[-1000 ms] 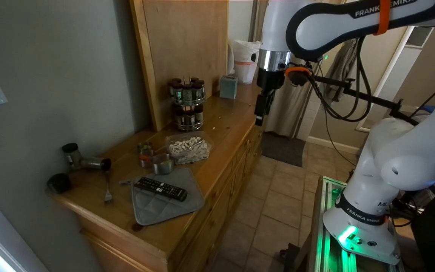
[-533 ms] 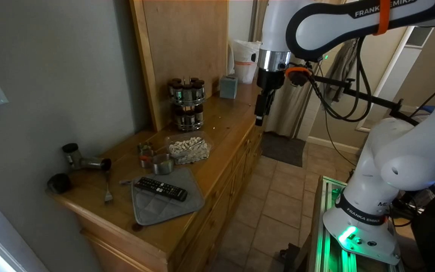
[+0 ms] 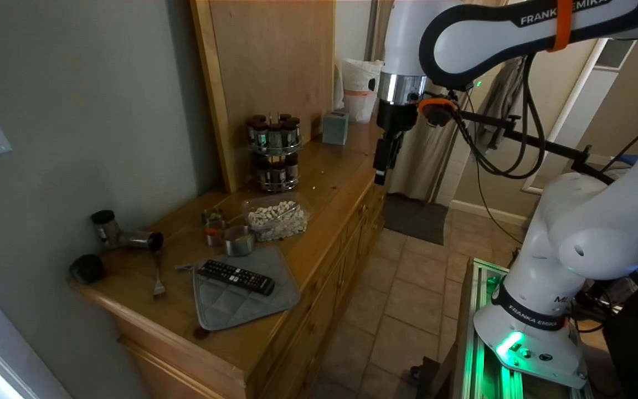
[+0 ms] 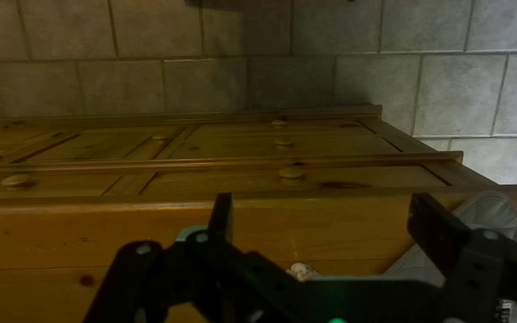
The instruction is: Remove one jar from the stand and put it on the right side of the counter.
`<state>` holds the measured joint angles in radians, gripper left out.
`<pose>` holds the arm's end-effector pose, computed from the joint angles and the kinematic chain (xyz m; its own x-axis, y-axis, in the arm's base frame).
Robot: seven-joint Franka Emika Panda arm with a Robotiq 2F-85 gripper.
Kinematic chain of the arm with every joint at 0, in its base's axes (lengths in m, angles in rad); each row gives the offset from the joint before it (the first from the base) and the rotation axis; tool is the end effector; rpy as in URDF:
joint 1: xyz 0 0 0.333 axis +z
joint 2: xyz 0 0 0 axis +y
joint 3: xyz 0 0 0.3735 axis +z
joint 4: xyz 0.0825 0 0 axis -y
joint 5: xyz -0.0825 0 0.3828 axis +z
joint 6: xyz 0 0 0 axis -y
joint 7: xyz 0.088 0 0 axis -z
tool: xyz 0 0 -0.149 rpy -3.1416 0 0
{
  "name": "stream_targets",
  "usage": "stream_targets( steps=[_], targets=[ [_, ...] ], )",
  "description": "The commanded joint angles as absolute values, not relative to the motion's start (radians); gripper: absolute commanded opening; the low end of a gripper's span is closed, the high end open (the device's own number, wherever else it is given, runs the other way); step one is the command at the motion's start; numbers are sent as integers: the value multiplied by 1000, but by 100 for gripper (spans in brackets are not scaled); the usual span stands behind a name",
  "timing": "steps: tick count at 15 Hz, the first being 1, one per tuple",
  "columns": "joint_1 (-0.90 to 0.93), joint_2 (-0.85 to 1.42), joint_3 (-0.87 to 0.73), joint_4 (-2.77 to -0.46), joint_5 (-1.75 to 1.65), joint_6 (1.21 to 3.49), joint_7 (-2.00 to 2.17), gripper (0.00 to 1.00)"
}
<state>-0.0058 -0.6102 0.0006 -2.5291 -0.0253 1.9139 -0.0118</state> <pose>0.3288 -0.0045 0.4839 0.9999 0.0150 -0.0054 0.0151 -0.9996 0.0241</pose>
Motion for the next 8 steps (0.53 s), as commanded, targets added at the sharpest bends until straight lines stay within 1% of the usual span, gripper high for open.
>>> stream_targets(
  steps=[1,8],
  targets=[
    [-4,-610,0,-2527,-26,1912,-11,100],
    [-3,-590,6,-2508,-28,1926,-4,100]
  ],
)
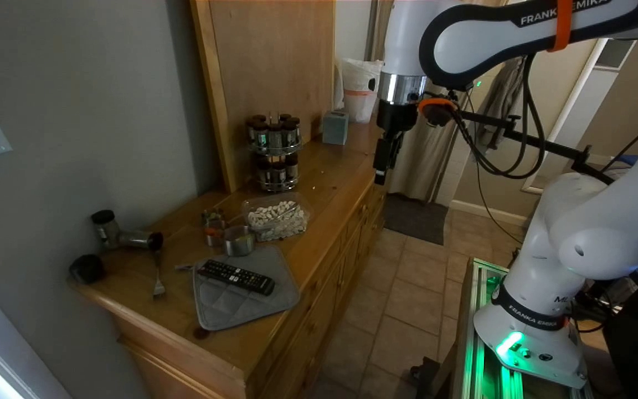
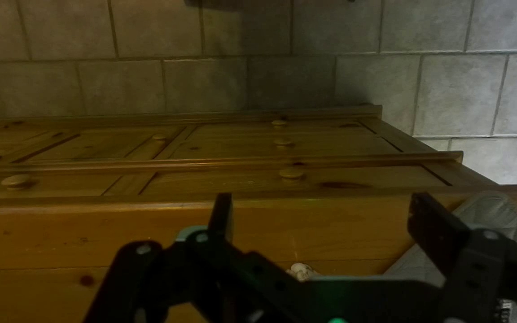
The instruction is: Remove one jar from the stand and put it on the right side of the counter.
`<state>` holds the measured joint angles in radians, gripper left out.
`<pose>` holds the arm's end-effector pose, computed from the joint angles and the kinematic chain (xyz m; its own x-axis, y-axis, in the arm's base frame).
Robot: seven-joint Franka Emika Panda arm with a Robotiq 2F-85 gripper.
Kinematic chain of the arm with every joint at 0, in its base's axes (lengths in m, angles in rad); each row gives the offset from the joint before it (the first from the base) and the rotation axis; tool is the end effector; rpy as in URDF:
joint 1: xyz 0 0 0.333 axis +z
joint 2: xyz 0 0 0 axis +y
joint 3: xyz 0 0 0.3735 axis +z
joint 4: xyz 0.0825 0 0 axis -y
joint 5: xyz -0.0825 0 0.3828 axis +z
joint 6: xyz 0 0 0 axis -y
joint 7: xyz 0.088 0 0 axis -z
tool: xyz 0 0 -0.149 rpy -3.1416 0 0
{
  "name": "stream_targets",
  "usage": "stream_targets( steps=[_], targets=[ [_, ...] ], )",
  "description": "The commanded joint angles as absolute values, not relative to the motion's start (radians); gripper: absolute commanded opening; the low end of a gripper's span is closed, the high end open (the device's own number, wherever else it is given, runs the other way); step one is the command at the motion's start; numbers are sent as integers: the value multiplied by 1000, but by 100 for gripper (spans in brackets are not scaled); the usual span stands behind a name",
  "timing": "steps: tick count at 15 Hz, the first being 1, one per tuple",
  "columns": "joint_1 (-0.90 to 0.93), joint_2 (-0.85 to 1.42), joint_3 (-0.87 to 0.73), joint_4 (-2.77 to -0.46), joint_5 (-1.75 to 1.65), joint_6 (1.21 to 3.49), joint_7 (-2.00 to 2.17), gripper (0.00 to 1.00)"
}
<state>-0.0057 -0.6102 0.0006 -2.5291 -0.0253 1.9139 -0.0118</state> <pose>0.3288 -0.0045 0.4839 0.9999 0.0151 -0.0054 0.0152 -0.9996 0.0241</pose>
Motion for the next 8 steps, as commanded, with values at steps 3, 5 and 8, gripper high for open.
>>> stream_targets(
  steps=[3,5,8],
  targets=[
    [11,-523,8,-2418,-7,1965,-4,100],
    [13,-478,14,-2354,0,1972,18,100],
    [8,-389,22,-2236,28,1996,77,100]
  ],
)
